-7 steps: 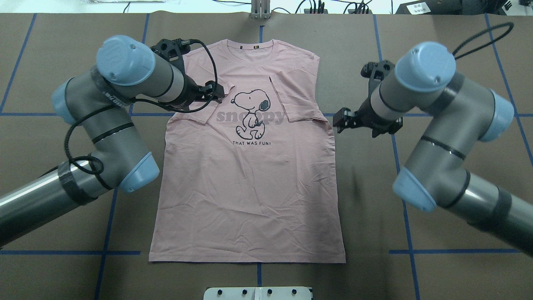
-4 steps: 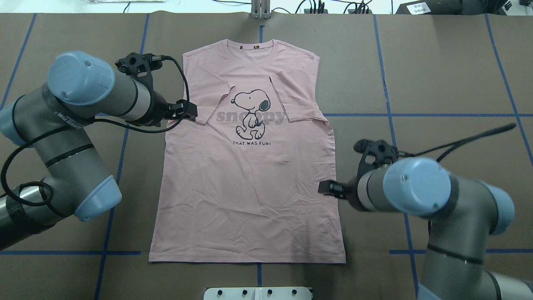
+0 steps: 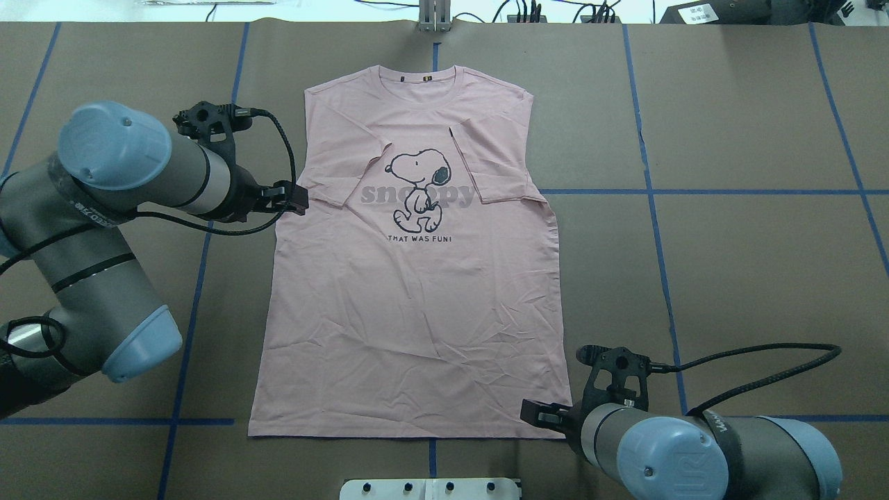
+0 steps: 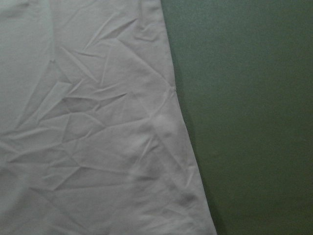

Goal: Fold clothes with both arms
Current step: 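Release the sleeve with the left gripper while the right gripper moves to the hem, then move the left gripper down to the hem corner beside the right gripper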

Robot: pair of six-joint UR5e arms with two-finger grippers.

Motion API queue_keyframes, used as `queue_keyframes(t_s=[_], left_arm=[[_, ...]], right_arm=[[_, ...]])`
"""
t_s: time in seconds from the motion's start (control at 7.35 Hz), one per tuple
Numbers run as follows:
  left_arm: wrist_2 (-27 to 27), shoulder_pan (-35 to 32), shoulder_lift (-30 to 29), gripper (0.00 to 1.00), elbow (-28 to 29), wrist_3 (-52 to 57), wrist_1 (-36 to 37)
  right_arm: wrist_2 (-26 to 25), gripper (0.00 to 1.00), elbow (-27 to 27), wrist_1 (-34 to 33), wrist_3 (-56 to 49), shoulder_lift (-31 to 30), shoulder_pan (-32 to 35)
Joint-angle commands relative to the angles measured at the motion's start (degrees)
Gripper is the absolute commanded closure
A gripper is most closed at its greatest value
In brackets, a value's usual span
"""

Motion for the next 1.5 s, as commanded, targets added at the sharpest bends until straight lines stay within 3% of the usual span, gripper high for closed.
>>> queue_keyframes(t_s=[0.0,0.54,0.82,1.09,1.36], left_arm=[[0.0,0.0,0.1,0.00,0.0,0.0,0.0],[0.0,0.0,0.1,0.00,-0.5,0.0,0.0],[-0.1,0.0,0.0,0.00,-0.7,0.0,0.1],[-0.1,0.0,0.1,0.00,-1.1,0.0,0.1],[-0.1,0.0,0.0,0.00,-1.1,0.0,0.1]], right_arm=[[0.2,0.00,-2.6,0.1,0.0,-0.2,-0.6],[1.6,0.05,-2.4,0.0,0.0,-0.2,-0.6],[2.0,0.18,-2.7,-0.2,0.1,-0.2,-0.9],[3.5,0.23,-2.7,-0.3,0.1,-0.1,-1.0],[4.7,0.60,-2.7,-0.3,0.0,-0.1,-1.0]])
